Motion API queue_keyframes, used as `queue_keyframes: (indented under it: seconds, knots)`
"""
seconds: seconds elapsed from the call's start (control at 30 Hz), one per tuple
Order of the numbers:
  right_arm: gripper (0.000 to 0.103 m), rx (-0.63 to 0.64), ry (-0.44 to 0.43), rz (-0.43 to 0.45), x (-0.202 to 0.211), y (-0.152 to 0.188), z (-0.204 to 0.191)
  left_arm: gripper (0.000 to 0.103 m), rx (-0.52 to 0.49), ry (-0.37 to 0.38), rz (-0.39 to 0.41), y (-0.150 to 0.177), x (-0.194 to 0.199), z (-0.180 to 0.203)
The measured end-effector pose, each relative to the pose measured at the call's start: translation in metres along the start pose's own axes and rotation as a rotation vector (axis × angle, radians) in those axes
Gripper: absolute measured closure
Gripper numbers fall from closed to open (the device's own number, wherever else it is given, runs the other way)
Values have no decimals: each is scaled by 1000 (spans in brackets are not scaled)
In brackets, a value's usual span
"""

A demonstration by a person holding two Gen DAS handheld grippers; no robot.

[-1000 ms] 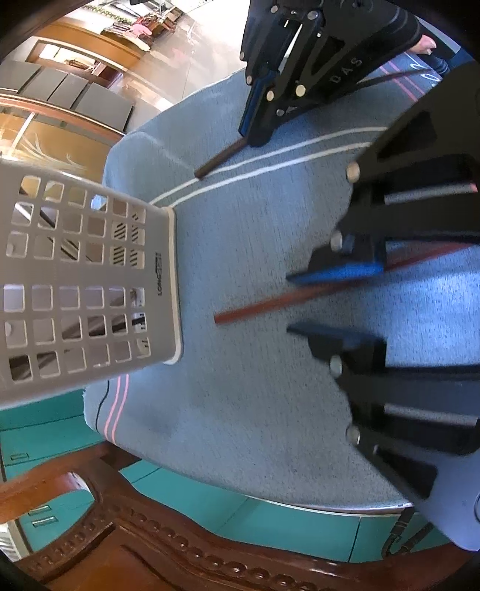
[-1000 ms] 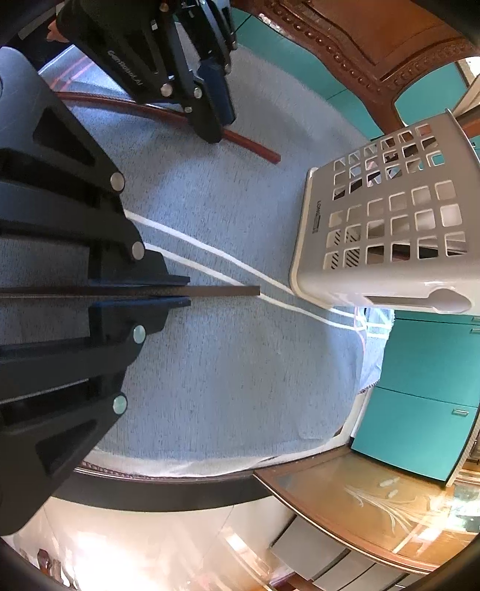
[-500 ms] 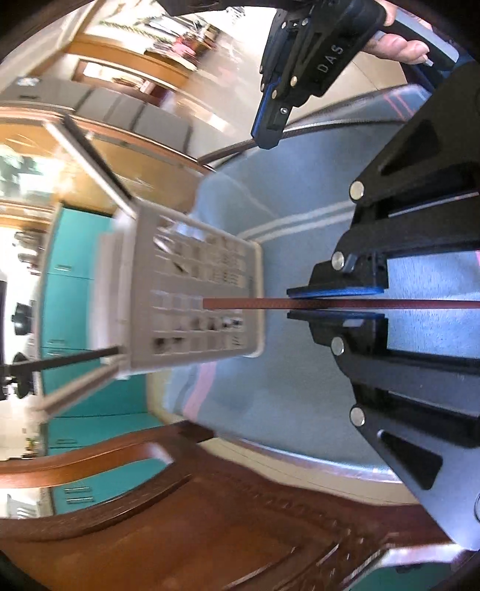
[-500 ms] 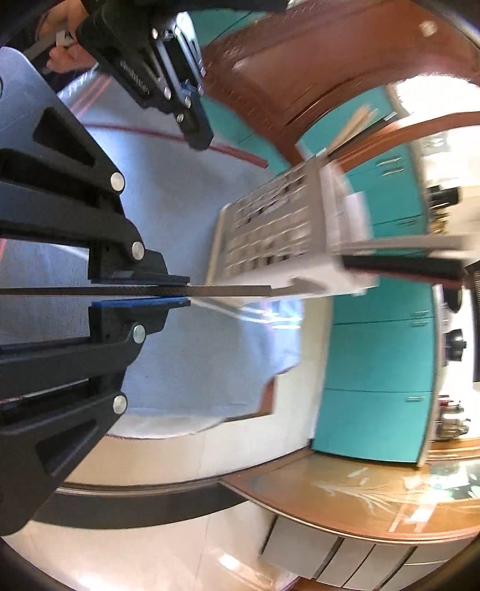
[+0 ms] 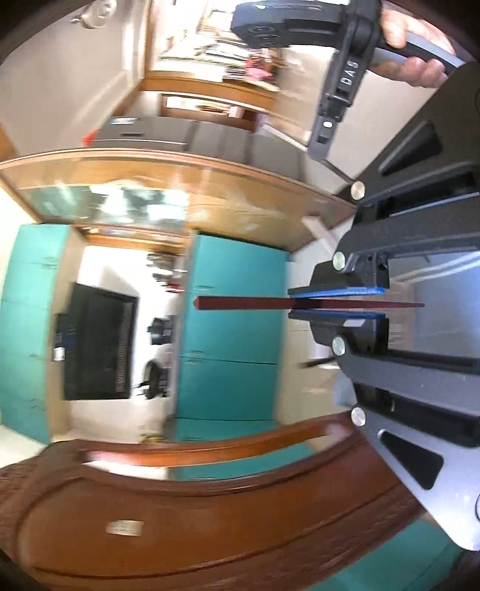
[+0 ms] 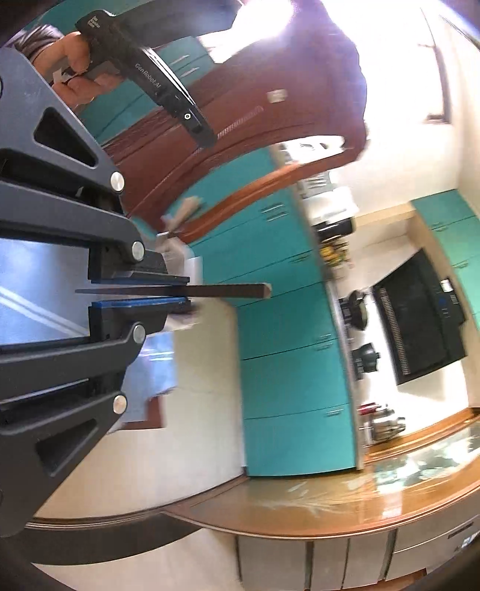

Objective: Organize utensils
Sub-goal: 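Lift both chopsticks over the white holder and open both tools to drop them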

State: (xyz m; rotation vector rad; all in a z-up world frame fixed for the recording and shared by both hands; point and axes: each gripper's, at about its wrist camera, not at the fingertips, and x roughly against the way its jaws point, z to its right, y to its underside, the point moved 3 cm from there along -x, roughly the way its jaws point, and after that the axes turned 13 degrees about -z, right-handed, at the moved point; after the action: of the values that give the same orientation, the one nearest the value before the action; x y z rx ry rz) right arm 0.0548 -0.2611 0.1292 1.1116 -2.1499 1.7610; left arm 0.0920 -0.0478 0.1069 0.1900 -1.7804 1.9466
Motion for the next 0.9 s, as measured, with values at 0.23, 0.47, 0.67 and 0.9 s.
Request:
queue_keyframes:
  seconds: [0.23, 0.47, 0.67, 0.9]
  knots:
    - [96, -40, 18, 154, 3, -65, -5, 96, 170, -13, 102, -58, -22, -32]
    - [96, -57, 66, 174, -41, -68, -1, 96, 176, -139, 33, -45, -72, -50]
    - [97, 0, 108, 87, -86, -51, -8, 96, 115, -188, -17, -31, -90, -41]
    - [87, 30, 141, 85, -85, -40, -17, 87, 107, -177, -26, -32, -91, -42]
